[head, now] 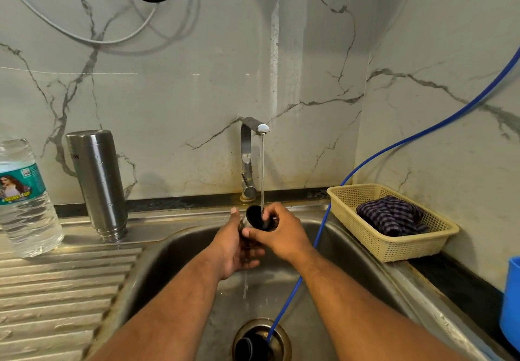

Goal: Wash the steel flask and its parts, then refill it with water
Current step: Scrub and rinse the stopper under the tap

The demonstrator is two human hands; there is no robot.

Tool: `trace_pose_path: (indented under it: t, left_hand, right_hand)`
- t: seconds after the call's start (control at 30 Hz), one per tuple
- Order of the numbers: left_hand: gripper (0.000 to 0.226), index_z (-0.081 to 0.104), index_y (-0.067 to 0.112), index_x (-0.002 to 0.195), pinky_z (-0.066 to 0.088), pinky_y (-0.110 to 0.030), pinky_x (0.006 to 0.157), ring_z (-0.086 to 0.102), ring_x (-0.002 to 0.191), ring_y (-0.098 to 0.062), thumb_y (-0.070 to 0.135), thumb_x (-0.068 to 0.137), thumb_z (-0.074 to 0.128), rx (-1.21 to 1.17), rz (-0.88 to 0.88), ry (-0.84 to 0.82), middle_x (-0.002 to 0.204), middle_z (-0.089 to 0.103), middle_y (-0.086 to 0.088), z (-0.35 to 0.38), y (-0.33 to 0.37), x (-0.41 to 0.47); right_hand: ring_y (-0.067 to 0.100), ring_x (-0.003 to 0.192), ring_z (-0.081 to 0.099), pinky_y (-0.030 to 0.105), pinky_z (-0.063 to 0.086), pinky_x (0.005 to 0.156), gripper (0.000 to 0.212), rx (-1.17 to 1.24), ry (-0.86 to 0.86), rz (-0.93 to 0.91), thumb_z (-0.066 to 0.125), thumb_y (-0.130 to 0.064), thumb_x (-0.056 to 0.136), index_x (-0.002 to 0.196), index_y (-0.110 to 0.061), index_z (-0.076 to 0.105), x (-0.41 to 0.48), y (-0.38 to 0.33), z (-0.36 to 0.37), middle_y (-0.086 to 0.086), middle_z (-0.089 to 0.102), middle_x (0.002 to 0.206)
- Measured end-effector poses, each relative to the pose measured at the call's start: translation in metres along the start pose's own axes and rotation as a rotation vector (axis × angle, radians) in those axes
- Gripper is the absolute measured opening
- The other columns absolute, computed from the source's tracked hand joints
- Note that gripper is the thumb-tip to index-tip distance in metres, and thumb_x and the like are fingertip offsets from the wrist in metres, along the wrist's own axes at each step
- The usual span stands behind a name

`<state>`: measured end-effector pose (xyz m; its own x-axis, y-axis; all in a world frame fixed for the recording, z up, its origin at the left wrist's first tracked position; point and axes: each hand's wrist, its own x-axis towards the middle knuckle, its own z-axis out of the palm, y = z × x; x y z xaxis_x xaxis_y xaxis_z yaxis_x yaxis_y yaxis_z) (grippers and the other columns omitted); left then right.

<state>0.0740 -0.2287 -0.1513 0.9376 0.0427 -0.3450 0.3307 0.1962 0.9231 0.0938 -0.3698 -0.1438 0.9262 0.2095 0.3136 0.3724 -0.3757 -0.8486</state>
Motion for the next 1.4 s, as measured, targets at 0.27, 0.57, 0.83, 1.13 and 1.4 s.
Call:
trace_pose_path:
  t: [0.27, 0.57, 0.83, 1.13, 1.4]
  left_hand:
    - [0.046, 0.071, 0.014, 0.116, 0.055, -0.038, 0.076, 0.069, 0.085, -0.025, 0.048, 0.105, 0.042, 0.081, 0.058, 0.02, 0.083, 0.07, -0.007, -0.002, -0.002, 0.0]
    - [0.053, 0.07, 0.012, 0.116, 0.058, -0.038, 0.074, 0.073, 0.089, -0.027, 0.055, 0.104, 0.042, 0.032, 0.09, -0.01, 0.103, 0.077, -0.016, 0.005, 0.0, -0.004]
    - [0.061, 0.064, 0.025, 0.119, 0.058, -0.038, 0.075, 0.069, 0.085, -0.022, 0.075, 0.085, 0.059, 0.3, 0.305, -0.094, 0.104, 0.074, -0.011, 0.008, -0.005, 0.004]
    - [0.077, 0.075, 0.02, 0.104, 0.056, -0.03, 0.07, 0.069, 0.074, -0.015, 0.085, 0.083, 0.041, 0.363, 0.324, 0.071, 0.075, 0.074, -0.001, 0.011, -0.006, -0.002]
    - [0.047, 0.068, 0.018, 0.12, 0.055, -0.048, 0.099, 0.071, 0.104, -0.027, 0.048, 0.108, 0.034, 0.202, 0.252, 0.196, 0.111, 0.074, -0.013, 0.015, 0.005, -0.023]
  right_hand:
    - [0.009, 0.122, 0.051, 0.021, 0.043, 0.098, 0.084, -0.175, 0.021, -0.1, 0.093, -0.029, 0.07, 0.138, -0.039, 0.043, 0.004, 0.01, -0.001, -0.011, 0.055, 0.13]
    - [0.012, 0.085, 0.068, 0.026, 0.057, 0.071, 0.041, 0.009, 0.032, 0.128, 0.069, -0.063, 0.087, 0.1, -0.024, 0.072, 0.002, -0.001, 0.001, -0.004, 0.072, 0.095]
    - [0.011, 0.044, 0.05, 0.02, 0.038, 0.039, 0.074, 0.444, -0.143, 0.778, 0.033, -0.063, 0.103, 0.096, -0.002, 0.075, -0.002, -0.008, -0.005, 0.009, 0.068, 0.069]
    - [0.013, 0.045, 0.052, 0.022, 0.04, 0.043, 0.091, 0.315, -0.179, 0.694, 0.017, -0.076, 0.098, 0.094, -0.004, 0.073, -0.001, -0.009, 0.003, 0.008, 0.065, 0.06]
    - [0.022, 0.093, 0.074, 0.036, 0.064, 0.071, 0.046, 0.327, -0.155, 0.29, 0.057, -0.065, 0.094, 0.119, -0.027, 0.065, -0.002, -0.003, 0.005, 0.007, 0.074, 0.111]
